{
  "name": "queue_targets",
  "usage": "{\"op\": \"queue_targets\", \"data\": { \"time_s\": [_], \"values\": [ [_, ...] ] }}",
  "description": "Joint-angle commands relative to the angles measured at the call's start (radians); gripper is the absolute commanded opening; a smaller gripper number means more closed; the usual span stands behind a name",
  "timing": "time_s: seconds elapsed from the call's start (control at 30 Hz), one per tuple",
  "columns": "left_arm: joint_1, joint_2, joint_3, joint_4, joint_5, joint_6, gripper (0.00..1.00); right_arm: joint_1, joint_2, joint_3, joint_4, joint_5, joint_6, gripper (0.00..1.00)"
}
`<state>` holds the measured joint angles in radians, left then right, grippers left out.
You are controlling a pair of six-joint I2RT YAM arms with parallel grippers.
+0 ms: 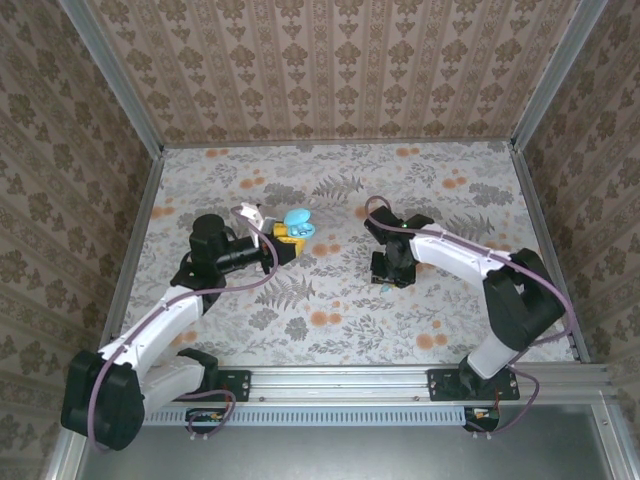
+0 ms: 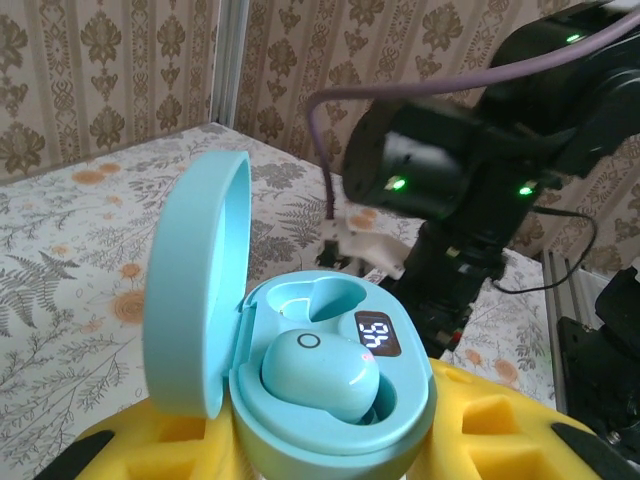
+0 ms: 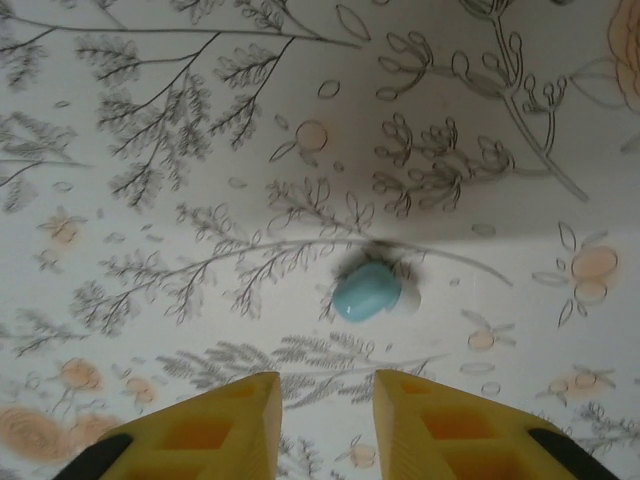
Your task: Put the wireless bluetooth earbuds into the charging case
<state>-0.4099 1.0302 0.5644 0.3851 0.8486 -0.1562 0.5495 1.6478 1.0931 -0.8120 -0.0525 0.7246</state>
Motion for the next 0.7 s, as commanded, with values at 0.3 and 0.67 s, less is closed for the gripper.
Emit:
{"op": "queue_targets", "data": {
  "time_s": [0.3, 0.67],
  "values": [
    [0.007, -0.039, 0.003, -0.032, -0.014, 0.032, 0.08, -0.153, 0.229, 0.105, -0.011, 0.018, -0.202, 0.15],
    [0.006, -0.036, 0.001, -0.032, -0.025, 0.04, 0.08, -0.155, 0.158, -0.077, 0.068, -0.077, -0.13, 0.11]
  ]
}}
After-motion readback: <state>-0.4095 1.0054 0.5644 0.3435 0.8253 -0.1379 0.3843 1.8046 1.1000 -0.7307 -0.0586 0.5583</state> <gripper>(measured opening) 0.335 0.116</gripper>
